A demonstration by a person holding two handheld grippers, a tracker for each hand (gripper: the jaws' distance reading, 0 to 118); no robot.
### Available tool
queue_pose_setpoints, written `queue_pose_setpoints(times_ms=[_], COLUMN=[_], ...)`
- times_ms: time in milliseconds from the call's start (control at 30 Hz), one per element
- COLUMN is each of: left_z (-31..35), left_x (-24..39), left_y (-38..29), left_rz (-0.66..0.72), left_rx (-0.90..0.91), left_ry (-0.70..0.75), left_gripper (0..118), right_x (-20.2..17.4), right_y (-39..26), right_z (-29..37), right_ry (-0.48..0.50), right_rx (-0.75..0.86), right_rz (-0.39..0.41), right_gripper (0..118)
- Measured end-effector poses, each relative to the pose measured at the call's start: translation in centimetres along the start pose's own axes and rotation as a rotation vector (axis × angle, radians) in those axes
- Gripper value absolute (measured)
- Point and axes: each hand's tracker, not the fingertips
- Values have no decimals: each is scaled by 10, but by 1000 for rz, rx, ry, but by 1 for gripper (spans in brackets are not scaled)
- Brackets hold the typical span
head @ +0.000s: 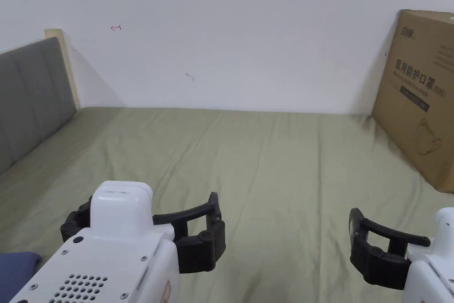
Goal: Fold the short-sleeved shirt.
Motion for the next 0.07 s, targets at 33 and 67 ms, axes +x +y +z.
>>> queue_pose_setpoints(times_ms=[33, 67], left_z=[-1, -2], left_x=[0, 0], left_y=[0, 0], left_rz=[-4, -7], left_rx=[-1, -2], left_ry=[4, 7], left_gripper=[118, 118], right_x=[-1, -1], right_y=[0, 0], right_z=[-1, -2], right_ry=[0, 0], right_rx=[-2, -4], right_rz=[0, 1], right_gripper=[118, 118])
